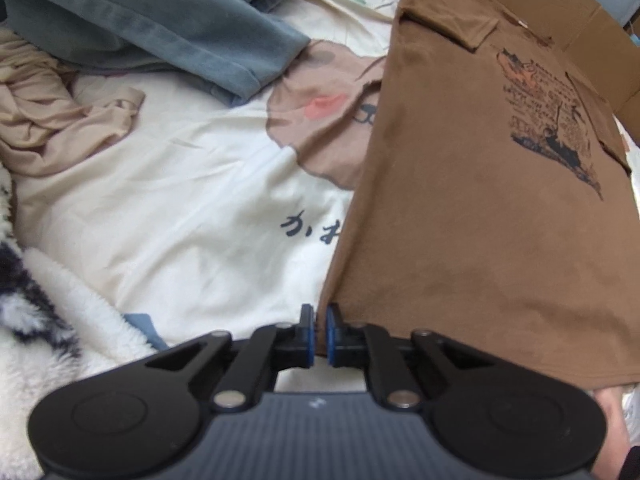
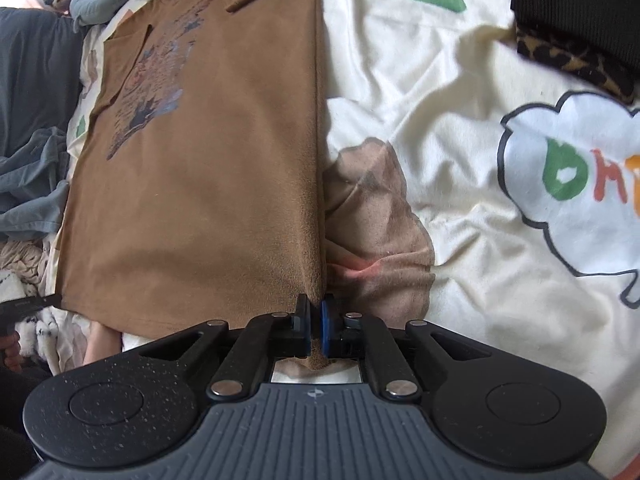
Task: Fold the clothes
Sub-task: 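Close the left tool on the hem while the right tool holds its corner, then lift the hem with both tools and carry it toward the collar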
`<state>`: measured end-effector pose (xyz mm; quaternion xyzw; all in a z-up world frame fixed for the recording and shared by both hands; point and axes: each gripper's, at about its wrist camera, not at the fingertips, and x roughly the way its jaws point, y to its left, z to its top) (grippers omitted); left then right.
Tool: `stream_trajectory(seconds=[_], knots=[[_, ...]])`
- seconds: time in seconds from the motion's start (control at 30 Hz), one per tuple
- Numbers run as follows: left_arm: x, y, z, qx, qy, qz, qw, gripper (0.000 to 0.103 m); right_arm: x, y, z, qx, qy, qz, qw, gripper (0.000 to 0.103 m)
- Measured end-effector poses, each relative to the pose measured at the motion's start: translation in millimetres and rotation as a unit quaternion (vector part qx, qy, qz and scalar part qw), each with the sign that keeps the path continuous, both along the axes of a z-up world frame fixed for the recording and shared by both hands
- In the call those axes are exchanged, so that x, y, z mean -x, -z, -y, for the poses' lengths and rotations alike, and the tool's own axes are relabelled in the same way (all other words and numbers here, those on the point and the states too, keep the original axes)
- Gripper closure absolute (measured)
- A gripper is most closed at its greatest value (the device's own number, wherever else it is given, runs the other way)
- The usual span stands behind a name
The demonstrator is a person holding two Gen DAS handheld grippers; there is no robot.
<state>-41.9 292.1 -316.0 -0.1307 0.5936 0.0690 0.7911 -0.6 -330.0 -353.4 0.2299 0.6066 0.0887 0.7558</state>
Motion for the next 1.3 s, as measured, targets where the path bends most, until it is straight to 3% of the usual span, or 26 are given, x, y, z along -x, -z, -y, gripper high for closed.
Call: stream_trajectory(seconds=[0.17, 0.77, 1.3], knots=[[3.0, -26.4, -1.5, 0.011, -0.011, 0.009, 0.9998, 0.098, 0.1, -25.4, 8.1, -0.001, 0.023, -0.003, 1.0, 0.101], [-3.5, -96.8, 11.6, 0.034, -0.007, 0.028, 0.999, 0.098, -8.0, -110.4, 12.2, 0.021, 0.018, 0.036, 0.999, 0.101], [20.4, -141.2, 28.8, 0.051, -0.006, 0.042, 0.9978, 0.099, 7.0, -176.7, 22.2, 0.042, 0.022, 0.071, 0.996, 0.102]])
